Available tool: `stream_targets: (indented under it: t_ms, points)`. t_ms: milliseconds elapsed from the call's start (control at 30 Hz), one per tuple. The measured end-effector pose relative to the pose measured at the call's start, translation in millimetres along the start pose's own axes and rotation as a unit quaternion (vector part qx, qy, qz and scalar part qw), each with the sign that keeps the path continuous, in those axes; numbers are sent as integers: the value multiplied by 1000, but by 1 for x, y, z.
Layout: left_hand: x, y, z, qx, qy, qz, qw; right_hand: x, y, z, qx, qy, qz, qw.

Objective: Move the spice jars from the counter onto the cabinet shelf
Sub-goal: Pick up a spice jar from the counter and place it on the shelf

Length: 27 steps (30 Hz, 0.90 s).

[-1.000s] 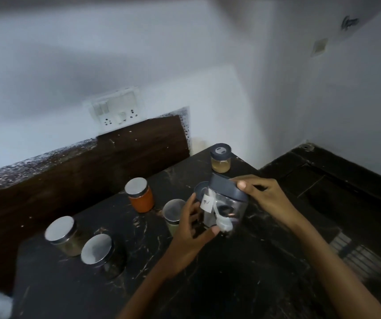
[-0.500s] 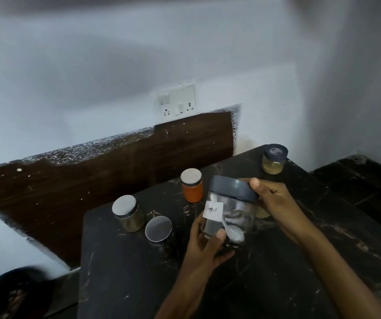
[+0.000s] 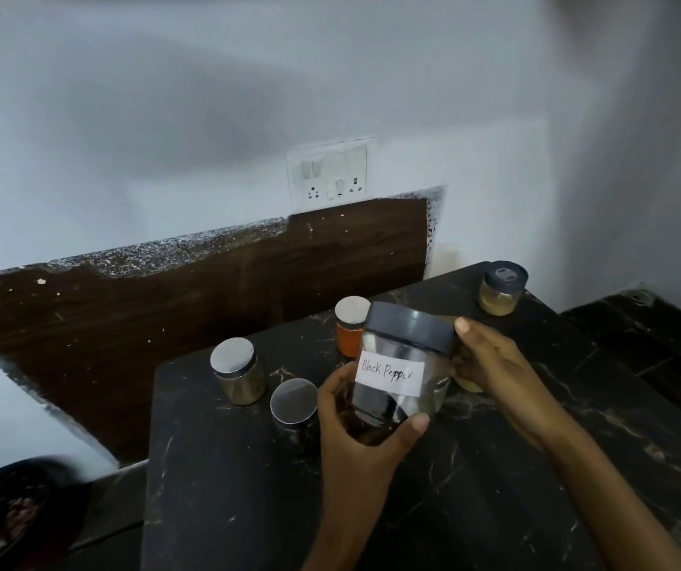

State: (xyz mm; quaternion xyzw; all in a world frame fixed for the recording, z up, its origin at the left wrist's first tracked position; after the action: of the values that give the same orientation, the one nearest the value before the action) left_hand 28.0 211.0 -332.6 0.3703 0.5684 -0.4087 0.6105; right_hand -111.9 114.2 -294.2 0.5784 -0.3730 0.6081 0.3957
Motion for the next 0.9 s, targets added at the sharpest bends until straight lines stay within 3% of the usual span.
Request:
stream_targets:
  t_ms: [333, 600, 900]
  points:
    - [3, -3, -2, -76, -16, 69, 995, -11, -17, 7, 13, -29, 79, 996]
    - [-1, 0, 4, -83, -25, 72, 994, -6, -22, 10, 13, -24, 91, 995]
    - [-43, 8, 27, -107, -114, 87, 984, 33, -33, 30, -2, 19, 107, 994]
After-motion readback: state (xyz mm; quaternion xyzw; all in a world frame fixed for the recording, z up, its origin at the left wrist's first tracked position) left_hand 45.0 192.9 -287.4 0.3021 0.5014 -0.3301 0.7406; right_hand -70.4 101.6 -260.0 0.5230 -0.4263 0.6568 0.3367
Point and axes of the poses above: each hand's wrist, its own z-axis towards the middle knuckle, its own y-axis out of the back of the hand, x = y × z, the point moved 6 cm from there along z, towards the middle knuckle, and after that the axes turned 7 degrees about z, right-handed, at the moved point
